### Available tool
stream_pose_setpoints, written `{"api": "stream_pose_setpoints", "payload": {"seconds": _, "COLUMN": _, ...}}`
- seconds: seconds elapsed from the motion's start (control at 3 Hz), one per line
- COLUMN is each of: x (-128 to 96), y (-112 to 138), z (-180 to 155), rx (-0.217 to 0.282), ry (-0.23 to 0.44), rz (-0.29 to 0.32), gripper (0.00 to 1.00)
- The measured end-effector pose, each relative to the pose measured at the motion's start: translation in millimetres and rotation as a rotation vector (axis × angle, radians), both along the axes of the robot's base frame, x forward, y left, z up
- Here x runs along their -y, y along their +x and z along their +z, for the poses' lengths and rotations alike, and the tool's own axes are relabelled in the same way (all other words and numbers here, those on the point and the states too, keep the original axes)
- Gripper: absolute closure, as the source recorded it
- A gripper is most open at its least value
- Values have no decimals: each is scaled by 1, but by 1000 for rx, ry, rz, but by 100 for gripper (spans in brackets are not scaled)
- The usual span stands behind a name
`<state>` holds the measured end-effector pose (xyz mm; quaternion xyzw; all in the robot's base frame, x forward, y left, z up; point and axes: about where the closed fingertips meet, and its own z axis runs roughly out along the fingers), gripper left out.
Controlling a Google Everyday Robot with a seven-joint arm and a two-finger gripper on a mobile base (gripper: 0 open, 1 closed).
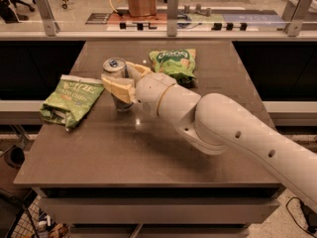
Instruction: Move redbull can near green jalapeno chip bag
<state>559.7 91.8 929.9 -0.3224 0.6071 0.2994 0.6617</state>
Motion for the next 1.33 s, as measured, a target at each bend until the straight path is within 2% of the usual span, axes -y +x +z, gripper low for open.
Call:
{"api": "stream_pose_setpoints", "payload": {"seconds": 1.0, "x": -26, "y": -7, "z": -6, "rx": -49, "ry": 36, "rz": 65, "gripper": 100}}
{"api": "stream_pose_setpoints", "payload": {"seconds": 1.33, "x": -35, "y": -9, "z": -10, "rx": -59, "ry": 6, "rz": 57, "gripper": 100}}
